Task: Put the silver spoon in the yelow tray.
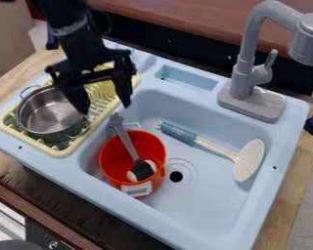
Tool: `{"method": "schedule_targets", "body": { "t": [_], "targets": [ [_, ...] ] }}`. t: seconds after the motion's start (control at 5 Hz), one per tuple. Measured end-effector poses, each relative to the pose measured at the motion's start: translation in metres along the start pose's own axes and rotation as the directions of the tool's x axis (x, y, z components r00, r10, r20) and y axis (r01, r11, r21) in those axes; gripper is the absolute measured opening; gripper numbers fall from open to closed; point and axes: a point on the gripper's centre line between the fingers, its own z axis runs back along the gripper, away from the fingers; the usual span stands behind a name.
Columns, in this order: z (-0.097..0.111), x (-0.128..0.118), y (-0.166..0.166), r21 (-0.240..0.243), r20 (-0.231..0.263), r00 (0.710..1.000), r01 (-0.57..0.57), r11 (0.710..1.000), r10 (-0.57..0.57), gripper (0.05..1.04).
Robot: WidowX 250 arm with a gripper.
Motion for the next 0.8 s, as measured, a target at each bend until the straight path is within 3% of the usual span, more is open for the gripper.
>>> {"method": "schedule_targets", "body": {
  "t": [0.2, 0.4, 0.8],
  "targets": [
    [-0.02, -0.021, 0.001, 0.055, 0.045, 0.998, -0.045, 0.997, 0.043, 0.978],
    [-0.027, -0.02, -0.003, 0.078, 0.119, 0.988, -0.106, 0.991, 0.096, 0.978],
    [-0.034, -0.017, -0.012, 0.084, 0.118, 0.977, -0.186, 0.979, 0.176, 0.978]
  ]
}}
